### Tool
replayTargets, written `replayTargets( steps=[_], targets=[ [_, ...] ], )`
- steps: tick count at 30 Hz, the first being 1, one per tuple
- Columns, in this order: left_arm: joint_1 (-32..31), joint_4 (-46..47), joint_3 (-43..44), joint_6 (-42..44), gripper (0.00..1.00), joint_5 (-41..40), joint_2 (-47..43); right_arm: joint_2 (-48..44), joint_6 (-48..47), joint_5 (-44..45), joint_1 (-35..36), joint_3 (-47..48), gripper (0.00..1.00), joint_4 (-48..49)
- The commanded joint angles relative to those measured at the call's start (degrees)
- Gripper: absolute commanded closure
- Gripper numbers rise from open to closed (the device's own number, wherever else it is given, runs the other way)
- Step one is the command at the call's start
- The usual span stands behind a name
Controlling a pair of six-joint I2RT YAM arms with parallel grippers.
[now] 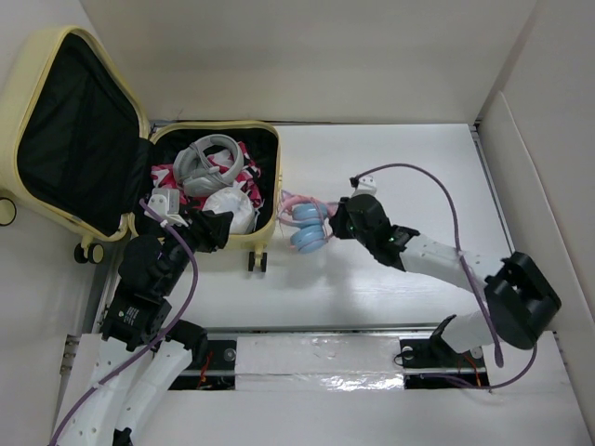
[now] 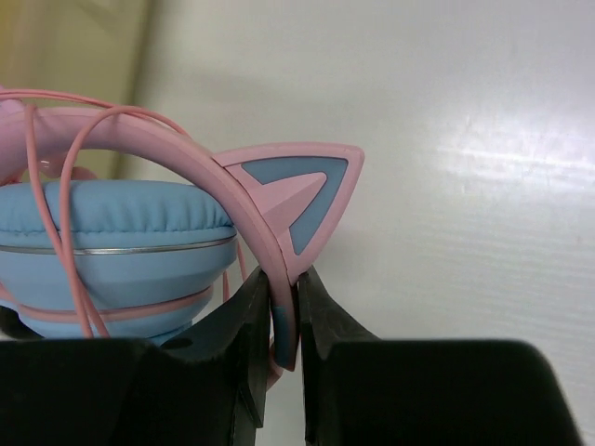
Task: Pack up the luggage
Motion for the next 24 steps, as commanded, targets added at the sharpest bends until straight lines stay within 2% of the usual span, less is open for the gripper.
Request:
replayTargets(
  steps=[1,4,6,7,9,10,13,14,16,17,18,19,21,22,24],
  targets=[
    [0.2,2.4,0.9,0.2,0.51,-1.8,-0.6,-5.9,-3.0,1.4,2.0,6.8,1.00,6.0],
    [0.2,2.8,0.6,-0.4,0.52,-5.6,-3.6,-3.1,-5.7,0.7,3.5,16.3,1.00,5.6],
    [0.2,3.1,0.2,-1.4,0.53,-9.1,-6.4,3.4,-6.7,-0.1,4.7,22.3,1.00,5.6],
    [0.2,2.9,0.1,-1.9,0.54,-10.2,-7.2,6.1,-7.2,-0.5,4.7,28.6,1.00,6.0],
    [0.2,2.6,-0.4,-2.9,0.55,-12.9,-9.3,15.3,-7.1,-3.5,5.3,35.8,1.00,6.4],
    [0.2,2.6,-0.4,-3.2,0.56,-13.6,-9.8,18.7,-6.2,-4.9,5.8,44.2,1.00,6.0],
    [0.2,2.4,-0.2,-3.7,0.56,-16.1,-11.2,32.3,-3.2,-9.0,7.3,57.1,1.00,4.1],
    [0.2,2.5,-0.4,-3.8,0.57,-16.6,-11.7,39.0,-2.4,-10.2,8.4,65.9,1.00,3.6],
    [0.2,2.8,-0.5,-3.9,0.57,-16.9,-12.0,46.1,0.3,-12.2,8.9,76.5,1.00,1.3],
    [0.2,2.9,-0.5,-3.8,0.57,-17.1,-11.9,49.4,1.4,-14.1,9.9,86.7,1.00,-0.6],
    [0.2,2.9,-0.5,-3.8,0.57,-17.3,-11.8,52.4,2.3,-14.7,10.4,90.8,0.98,-0.8],
    [0.2,2.8,-0.5,-3.7,0.57,-17.4,-11.7,57.4,4.2,-14.5,11.2,94.1,0.83,-0.7],
    [0.2,2.8,-0.7,-3.7,0.57,-17.3,-11.4,60.8,6.0,-13.3,11.2,100.4,0.62,-0.3],
    [0.2,2.9,-0.7,-3.7,0.56,-17.1,-11.3,61.8,7.4,-13.3,11.2,100.6,0.44,0.2],
    [0.2,2.9,-0.7,-3.7,0.56,-17.5,-11.0,60.4,8.3,-14.6,10.3,97.1,0.30,2.6]
  ],
)
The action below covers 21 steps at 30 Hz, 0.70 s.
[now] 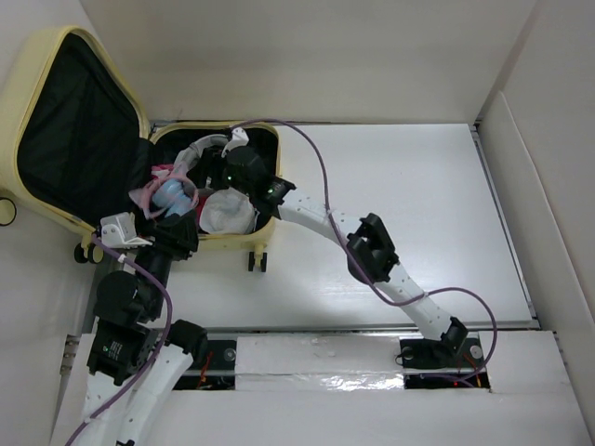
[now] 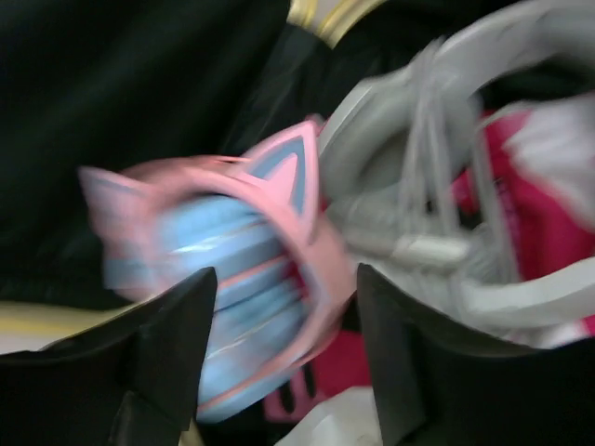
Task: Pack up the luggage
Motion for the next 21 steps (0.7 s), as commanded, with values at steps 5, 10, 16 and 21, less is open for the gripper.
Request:
replayTargets(
  steps=[5,10,16,21],
  targets=[
    [0.2,3.3,-0.7,-0.3,0.53,-1.4,1.1,-19.1,0.6,-3.7,-1.6,-17.0,0.21,15.0],
    [3.5,2.8,-0.2,-0.6,0.53,-0.6,5.7,-35.6,-3.6,-7.4,-3.4,-38.3,0.63,23.1],
    [6.5,2.2,2.2,-2.0,0.53,1.7,14.3,-58.1,-9.0,-8.0,-8.4,-67.8,1.00,26.1],
    [6.5,0.0,8.3,-2.1,0.89,-8.8,20.8,-68.8,-13.8,-10.7,-13.3,-79.6,1.00,18.3]
  ],
)
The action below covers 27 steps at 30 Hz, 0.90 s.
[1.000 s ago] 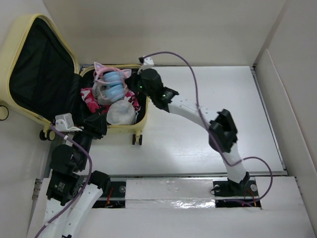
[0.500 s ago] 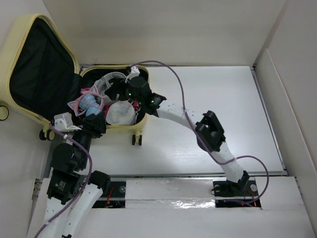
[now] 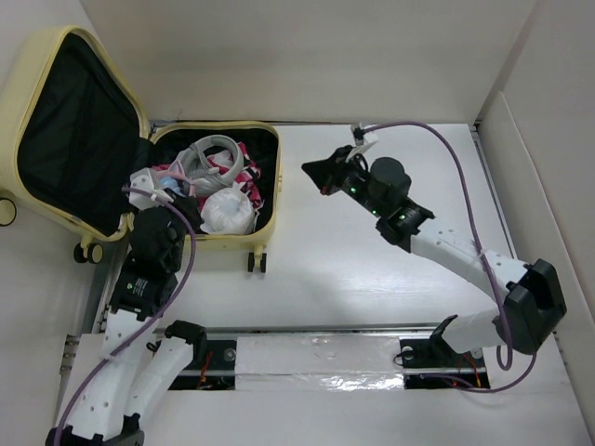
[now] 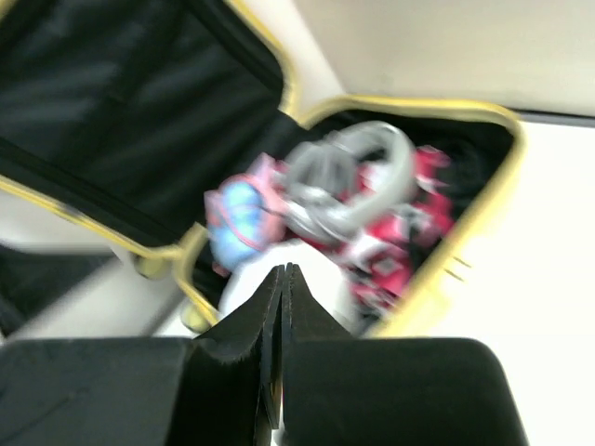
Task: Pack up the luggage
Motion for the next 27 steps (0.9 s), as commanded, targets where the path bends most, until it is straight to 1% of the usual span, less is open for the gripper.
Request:
replayTargets(
  steps=[1,3,4,5,7,8,9,10,12,13,14,15,17,18,19,20,22,24,26,27],
  targets=[
    [0.5,1.4,6.4,-0.3,0.99,-8.6,2.5,-3.5,-6.9,-4.1,-3.0,-4.4,1.00,-5.3],
    [0.5,0.0,8.8,-1.3,1.00,-13.2,4.9,-5.3,-8.9,-8.8,-5.2,-5.6,1.00,-13.6],
    [0.5,-0.1,9.7,-1.8,1.00,-14.4,6.0,-5.9,-9.2,-10.3,-5.7,-6.8,1.00,-13.6],
    [0.5,-2.1,10.5,-2.6,1.00,-15.9,7.1,-6.7,-10.2,-12.5,-6.3,-8.3,1.00,-13.6],
    [1.9,-3.6,11.8,-3.9,1.00,-17.4,10.9,-9.7,-11.4,-13.3,-7.8,-11.3,1.00,-13.5],
    [3.3,-4.9,12.3,-3.9,1.00,-15.9,12.5,-10.7,-11.6,-12.6,-8.5,-14.7,1.00,-12.1],
    [5.4,-6.2,14.0,-4.2,1.00,-11.9,16.4,-12.7,-11.7,-12.8,-10.3,-16.4,1.00,-10.8],
    [11.3,-7.6,14.7,-4.4,1.00,-8.9,18.3,-13.5,-11.5,-13.5,-11.3,-18.0,1.00,-9.7],
    [19.6,-8.5,14.9,-3.9,1.00,-0.4,23.2,-14.7,-10.3,-16.4,-12.8,-21.8,1.00,-6.0],
    [26.7,-8.8,14.5,-4.6,1.00,6.3,24.3,-15.3,-9.4,-17.6,-13.6,-22.5,1.00,-4.6],
    [28.9,-9.8,14.0,-5.5,1.00,8.3,24.8,-15.5,-9.3,-20.0,-13.7,-22.5,1.00,-5.0],
    [29.8,-10.2,12.4,-6.4,0.97,8.1,22.8,-15.5,-9.5,-20.8,-14.2,-21.7,0.99,-6.0],
    [29.9,-9.0,9.5,-8.0,0.70,5.5,17.9,-16.1,-10.4,-20.4,-13.5,-20.8,0.97,-8.2],
    [30.5,-9.0,8.2,-8.4,0.51,3.4,12.7,-16.5,-10.4,-19.9,-13.5,-20.9,0.97,-8.0],
    [30.5,-9.3,6.8,-8.7,0.27,-1.5,11.0,-17.0,-10.2,-19.4,-12.6,-21.2,0.97,-7.6],
    [30.5,-11.0,6.7,-8.8,0.21,-4.7,10.1,-17.2,-10.1,-19.1,-11.9,-21.4,0.97,-7.0],
    [31.0,-12.6,7.3,-8.9,0.14,-11.7,10.6,-17.2,-10.1,-19.1,-11.3,-21.5,0.97,-6.8],
    [31.0,-14.4,8.4,-9.7,0.14,-14.5,13.9,-17.1,-10.5,-18.6,-10.1,-21.3,0.98,-7.0],
    [31.0,-13.9,10.6,-9.7,0.14,-19.4,15.8,-16.7,-10.7,-18.1,-9.4,-21.3,0.98,-7.0],
    [32.2,-14.3,12.4,-9.2,0.14,-23.2,18.2,-16.3,-10.7,-18.1,-9.4,-21.2,0.98,-7.0]
  ],
)
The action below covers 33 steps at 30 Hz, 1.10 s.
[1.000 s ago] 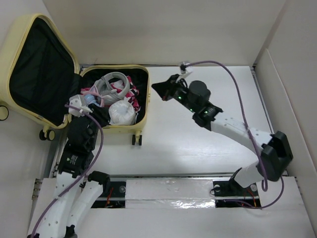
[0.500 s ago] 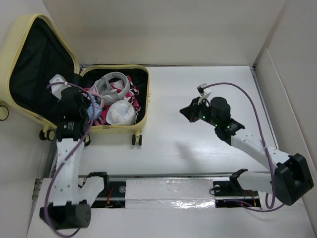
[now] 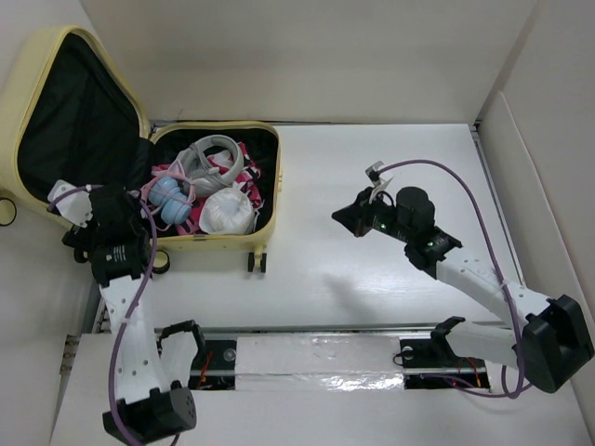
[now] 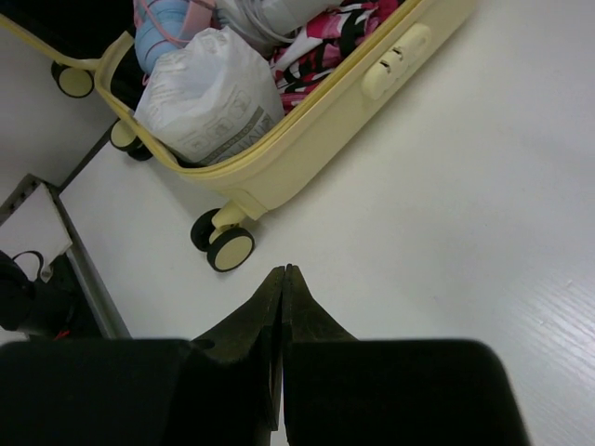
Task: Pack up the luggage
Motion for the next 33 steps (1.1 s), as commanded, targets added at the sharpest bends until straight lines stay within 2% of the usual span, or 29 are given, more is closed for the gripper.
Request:
replayTargets(
  steps=[1,4,7,12,15,16,18,19,21,22,24,25,28,29,33],
  targets=[
    [2.9,-1.2,4.1,-0.3,0.15,-11.0,6.7,0.2,-1.2,-0.5,1.4,1.5,0.98,2.7],
    [11.3,-0.6,8.6,3.7,0.18,-6.6,10.6,1.3,-0.9,-1.1,1.4,1.8,0.99,2.7],
    [11.3,-1.2,14.1,5.9,0.21,-9.3,15.6,2.0,-0.9,-3.3,2.0,2.1,0.99,3.4],
    [11.9,0.3,15.9,7.7,0.28,-12.3,18.9,3.7,-1.3,-2.4,3.1,2.4,0.99,3.4],
    [11.9,1.1,17.3,7.6,0.43,-9.7,19.1,5.0,-1.5,-2.4,3.6,2.7,0.99,3.5],
    [11.9,1.2,17.3,7.6,0.53,-9.6,19.1,5.3,-1.8,-2.3,3.6,2.8,0.99,3.4],
    [8.8,3.1,16.1,8.4,0.61,-10.7,17.8,6.0,-2.0,-1.7,4.2,3.0,0.99,3.2],
    [8.3,4.0,14.6,9.0,0.72,-10.8,17.2,6.2,-2.0,-1.6,4.2,3.2,0.99,3.1],
    [7.0,5.6,13.3,9.5,0.86,-10.3,15.2,6.7,-2.0,-1.1,4.2,3.5,0.99,3.0],
    [5.2,6.2,12.2,9.7,1.00,-9.7,14.6,6.9,-2.1,-1.0,4.2,3.5,0.99,3.0],
    [2.2,7.2,11.3,9.9,1.00,-9.4,12.5,7.0,-2.0,-0.4,4.2,3.5,0.99,2.9],
    [-3.2,8.1,10.2,11.5,1.00,-10.9,11.7,7.0,-2.0,-0.2,4.2,3.4,0.99,2.9],
    [-13.8,9.1,9.9,13.2,1.00,-19.0,10.2,7.2,-1.7,0.6,4.2,3.3,0.99,2.9],
    [-21.3,8.9,9.7,13.5,1.00,-21.0,10.0,7.3,-1.6,0.7,4.2,3.3,0.99,3.0],
    [-34.6,9.2,7.1,15.5,1.00,-22.5,8.4,9.1,-1.3,0.6,4.2,3.6,0.98,3.2]
  ],
)
